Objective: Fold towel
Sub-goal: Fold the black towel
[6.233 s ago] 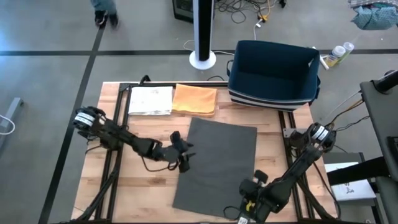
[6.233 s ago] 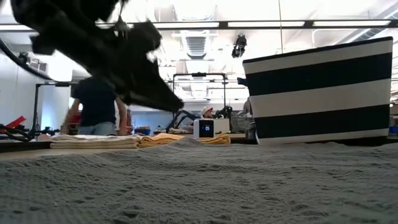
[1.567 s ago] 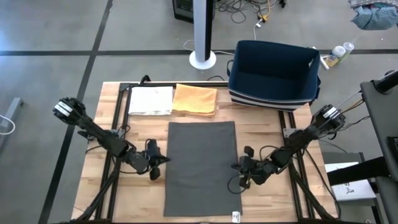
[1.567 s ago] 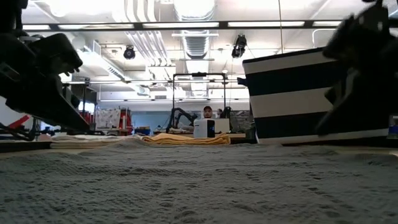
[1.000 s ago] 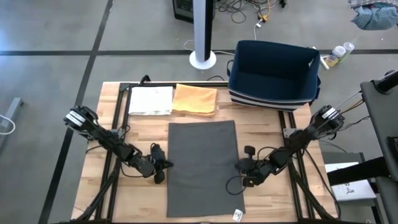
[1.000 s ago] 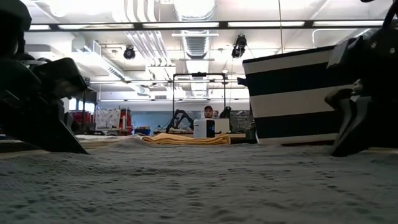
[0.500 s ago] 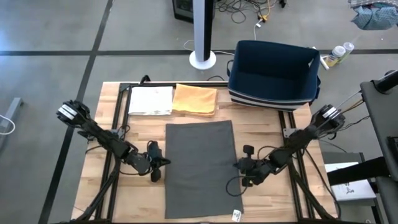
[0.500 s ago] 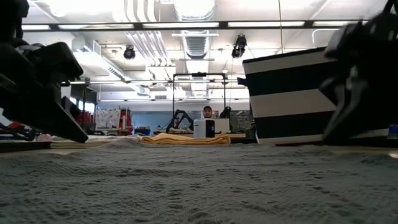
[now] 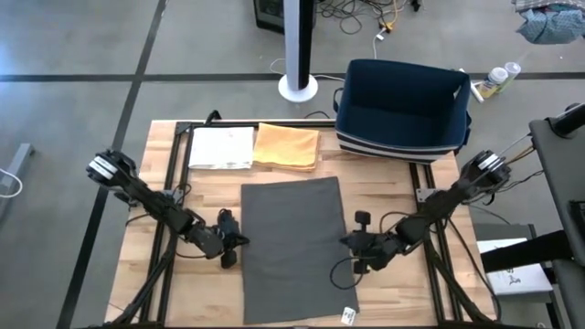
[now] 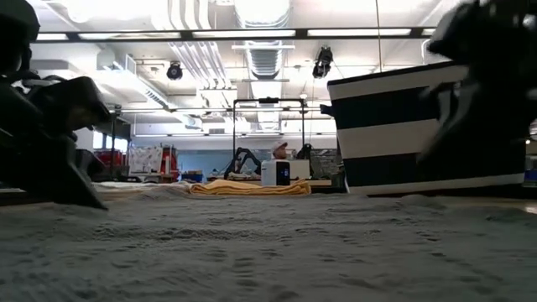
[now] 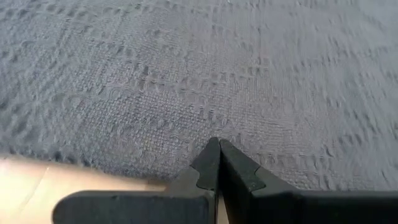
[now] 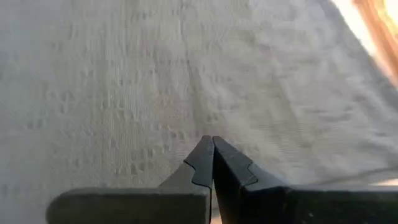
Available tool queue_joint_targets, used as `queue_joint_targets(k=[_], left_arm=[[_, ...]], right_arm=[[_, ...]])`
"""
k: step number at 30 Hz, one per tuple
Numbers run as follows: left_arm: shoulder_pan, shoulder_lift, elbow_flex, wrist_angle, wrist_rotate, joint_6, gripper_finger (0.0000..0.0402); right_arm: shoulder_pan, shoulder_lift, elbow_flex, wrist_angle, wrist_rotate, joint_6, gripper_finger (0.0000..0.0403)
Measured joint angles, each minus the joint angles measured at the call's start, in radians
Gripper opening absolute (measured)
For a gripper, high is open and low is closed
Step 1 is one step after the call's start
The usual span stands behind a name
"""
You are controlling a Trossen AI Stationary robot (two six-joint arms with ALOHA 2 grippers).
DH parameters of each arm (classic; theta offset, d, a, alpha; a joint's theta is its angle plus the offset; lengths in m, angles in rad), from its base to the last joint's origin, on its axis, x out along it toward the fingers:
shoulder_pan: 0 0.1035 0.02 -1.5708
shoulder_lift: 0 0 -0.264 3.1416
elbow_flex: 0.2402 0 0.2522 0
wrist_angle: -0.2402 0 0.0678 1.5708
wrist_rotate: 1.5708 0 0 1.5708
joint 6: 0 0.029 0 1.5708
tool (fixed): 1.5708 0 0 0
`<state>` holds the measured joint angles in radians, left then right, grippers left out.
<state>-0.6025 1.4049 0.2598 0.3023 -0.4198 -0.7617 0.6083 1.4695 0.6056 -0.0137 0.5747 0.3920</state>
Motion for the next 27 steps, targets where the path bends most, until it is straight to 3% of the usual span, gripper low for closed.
queue_joint_targets(k=[4,9,13,18,23,27], left_arm=[[0.0,-0.143,-0.004,-0.14,0.015,0.029,0.0],[0.0,-0.234,-0.011,-0.164,-0.002,0.048,0.0],[-0.004,-0.202,-0.011,-0.148,0.005,0.04,0.0],[-0.006,-0.095,-0.011,-0.098,0.079,-0.008,0.0],[-0.006,-0.026,-0.004,-0.068,0.095,-0.057,0.0],[-0.005,-0.071,-0.007,-0.097,0.105,-0.04,0.0]], right_arm=[[-0.007,-0.061,-0.011,0.004,-0.005,-0.011,0.0],[-0.011,-0.022,-0.059,0.053,-0.033,0.034,0.0],[-0.011,0.067,-0.077,0.187,-0.038,0.028,0.0],[-0.022,0.147,-0.077,0.202,-0.074,-0.012,0.0],[-0.033,0.113,-0.068,0.19,-0.116,-0.06,0.0],[-0.051,0.045,-0.052,0.207,-0.117,-0.136,0.0]])
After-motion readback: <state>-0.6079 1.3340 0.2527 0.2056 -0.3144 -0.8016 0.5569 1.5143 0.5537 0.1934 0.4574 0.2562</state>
